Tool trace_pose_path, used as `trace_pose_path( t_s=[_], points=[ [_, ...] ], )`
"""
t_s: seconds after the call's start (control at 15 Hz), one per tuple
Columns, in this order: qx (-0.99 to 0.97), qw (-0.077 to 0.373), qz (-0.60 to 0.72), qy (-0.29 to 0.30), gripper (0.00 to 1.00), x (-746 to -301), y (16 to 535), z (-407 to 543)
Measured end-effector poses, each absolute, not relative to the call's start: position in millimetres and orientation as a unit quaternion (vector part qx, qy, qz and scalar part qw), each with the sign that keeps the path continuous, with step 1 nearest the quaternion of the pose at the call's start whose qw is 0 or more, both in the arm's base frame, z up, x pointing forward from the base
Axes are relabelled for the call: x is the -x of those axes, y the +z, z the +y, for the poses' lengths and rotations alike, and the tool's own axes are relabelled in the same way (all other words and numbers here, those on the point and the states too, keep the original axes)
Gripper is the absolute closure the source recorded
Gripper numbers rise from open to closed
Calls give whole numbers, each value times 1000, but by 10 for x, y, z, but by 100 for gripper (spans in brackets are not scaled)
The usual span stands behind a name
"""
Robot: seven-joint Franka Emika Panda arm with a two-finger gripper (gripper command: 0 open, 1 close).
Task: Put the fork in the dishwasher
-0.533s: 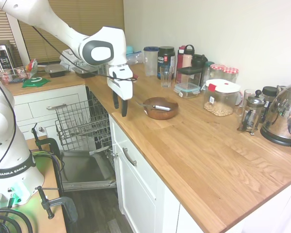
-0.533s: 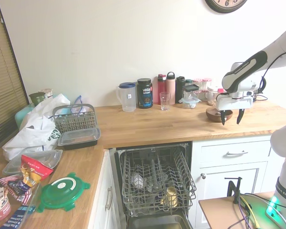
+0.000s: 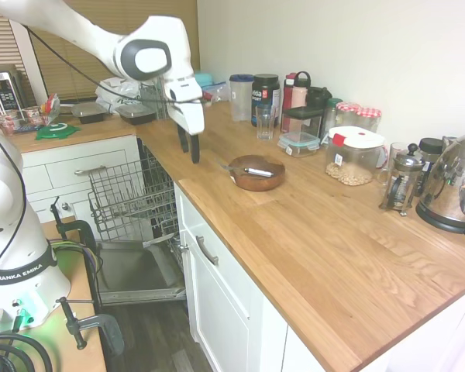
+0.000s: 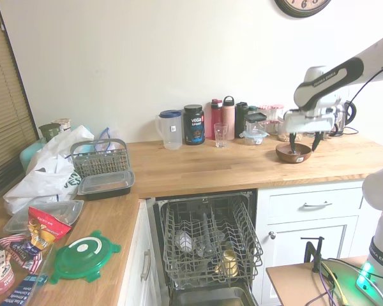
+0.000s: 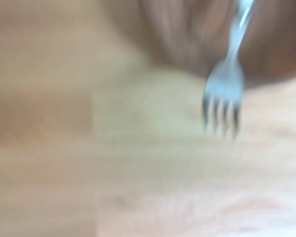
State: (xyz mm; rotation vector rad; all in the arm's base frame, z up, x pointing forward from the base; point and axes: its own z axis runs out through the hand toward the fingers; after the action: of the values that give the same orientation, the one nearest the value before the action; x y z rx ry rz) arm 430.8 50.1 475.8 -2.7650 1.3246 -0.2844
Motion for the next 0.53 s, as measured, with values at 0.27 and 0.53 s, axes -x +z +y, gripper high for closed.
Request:
trace_pose_path(
  t_s=[0.27,0.53],
  points=[
    [885,47,454,-91,0,-4914,5037,285],
    [877,52,476,-48,0,-5495,4610,187]
  ],
)
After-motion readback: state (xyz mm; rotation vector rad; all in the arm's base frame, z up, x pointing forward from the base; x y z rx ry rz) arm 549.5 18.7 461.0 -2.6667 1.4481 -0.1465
